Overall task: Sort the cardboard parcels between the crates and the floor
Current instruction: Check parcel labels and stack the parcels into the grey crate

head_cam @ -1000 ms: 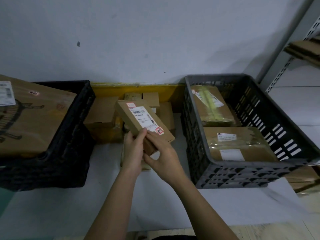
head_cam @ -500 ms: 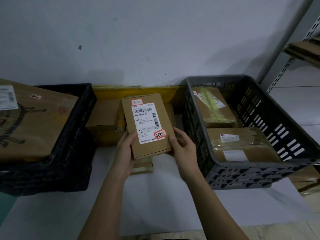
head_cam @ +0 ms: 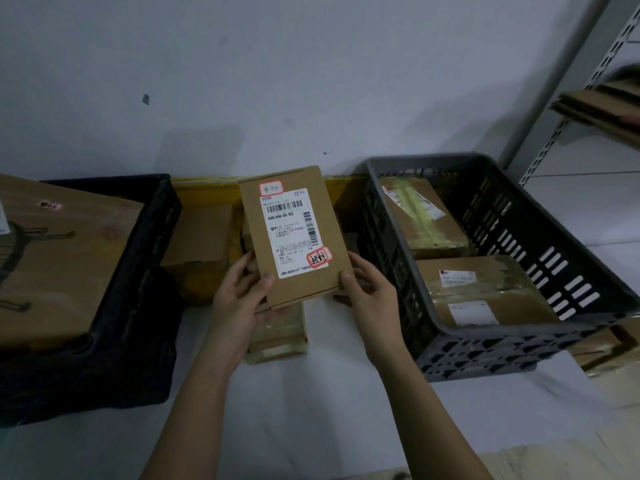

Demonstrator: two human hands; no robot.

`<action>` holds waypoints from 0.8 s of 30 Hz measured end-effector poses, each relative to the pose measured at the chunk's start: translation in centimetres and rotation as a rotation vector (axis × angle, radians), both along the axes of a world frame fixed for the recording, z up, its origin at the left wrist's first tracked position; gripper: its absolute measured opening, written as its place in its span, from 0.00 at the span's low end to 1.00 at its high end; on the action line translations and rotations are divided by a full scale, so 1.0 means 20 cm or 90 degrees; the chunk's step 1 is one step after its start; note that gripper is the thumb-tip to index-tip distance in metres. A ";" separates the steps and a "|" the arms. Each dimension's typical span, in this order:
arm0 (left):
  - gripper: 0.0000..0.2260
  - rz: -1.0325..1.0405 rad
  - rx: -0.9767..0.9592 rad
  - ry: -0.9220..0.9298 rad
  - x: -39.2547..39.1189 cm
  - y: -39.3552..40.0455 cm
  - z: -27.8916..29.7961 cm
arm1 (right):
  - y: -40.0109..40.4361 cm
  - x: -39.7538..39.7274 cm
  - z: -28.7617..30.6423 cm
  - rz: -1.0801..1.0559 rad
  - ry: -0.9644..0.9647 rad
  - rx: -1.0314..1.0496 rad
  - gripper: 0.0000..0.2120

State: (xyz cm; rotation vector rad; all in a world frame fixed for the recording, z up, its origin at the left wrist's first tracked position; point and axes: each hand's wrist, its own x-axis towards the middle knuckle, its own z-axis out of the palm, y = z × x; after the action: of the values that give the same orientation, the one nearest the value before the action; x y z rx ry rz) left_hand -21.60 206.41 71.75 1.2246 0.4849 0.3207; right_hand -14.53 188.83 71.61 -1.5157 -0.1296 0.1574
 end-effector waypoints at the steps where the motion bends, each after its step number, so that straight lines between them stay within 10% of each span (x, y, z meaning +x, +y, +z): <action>1: 0.30 0.001 -0.004 -0.003 0.02 -0.02 0.01 | -0.02 0.01 0.01 -0.012 -0.005 0.005 0.18; 16: 0.15 -0.023 0.220 -0.024 0.73 -0.72 0.22 | -0.82 0.60 0.18 -0.209 0.029 0.090 0.16; 24: 0.22 -0.235 0.499 0.076 1.17 -1.16 0.10 | -1.36 0.89 0.08 -0.372 0.006 -0.133 0.13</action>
State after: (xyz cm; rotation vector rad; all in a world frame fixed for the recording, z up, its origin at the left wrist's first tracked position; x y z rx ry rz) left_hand 1.72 183.16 73.75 2.0706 0.2189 0.1138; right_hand 3.24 161.64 73.21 -1.6988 0.3475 -0.2975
